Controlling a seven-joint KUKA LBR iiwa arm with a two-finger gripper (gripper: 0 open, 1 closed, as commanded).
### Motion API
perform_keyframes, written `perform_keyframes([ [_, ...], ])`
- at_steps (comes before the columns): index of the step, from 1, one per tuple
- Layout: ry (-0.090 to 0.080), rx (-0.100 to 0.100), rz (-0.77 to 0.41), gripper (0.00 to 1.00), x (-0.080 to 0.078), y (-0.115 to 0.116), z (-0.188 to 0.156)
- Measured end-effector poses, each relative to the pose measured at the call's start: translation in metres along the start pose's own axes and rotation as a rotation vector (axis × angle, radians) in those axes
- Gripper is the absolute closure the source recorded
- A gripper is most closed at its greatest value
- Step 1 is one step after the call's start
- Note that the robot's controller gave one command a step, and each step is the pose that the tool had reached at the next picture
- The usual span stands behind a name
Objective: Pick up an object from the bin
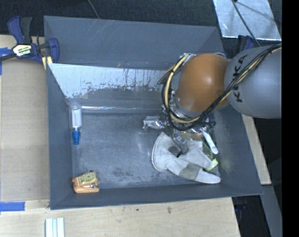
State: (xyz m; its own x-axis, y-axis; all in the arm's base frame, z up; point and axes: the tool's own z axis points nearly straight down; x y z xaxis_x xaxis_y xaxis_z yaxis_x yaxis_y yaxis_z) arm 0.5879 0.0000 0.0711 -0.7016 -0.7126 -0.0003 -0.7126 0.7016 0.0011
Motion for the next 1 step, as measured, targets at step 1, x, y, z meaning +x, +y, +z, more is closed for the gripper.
perform_keyframes([
  [1, -0.003, 0.004, -0.087, 0.0, -0.0152, 0.0057, 0.0002],
])
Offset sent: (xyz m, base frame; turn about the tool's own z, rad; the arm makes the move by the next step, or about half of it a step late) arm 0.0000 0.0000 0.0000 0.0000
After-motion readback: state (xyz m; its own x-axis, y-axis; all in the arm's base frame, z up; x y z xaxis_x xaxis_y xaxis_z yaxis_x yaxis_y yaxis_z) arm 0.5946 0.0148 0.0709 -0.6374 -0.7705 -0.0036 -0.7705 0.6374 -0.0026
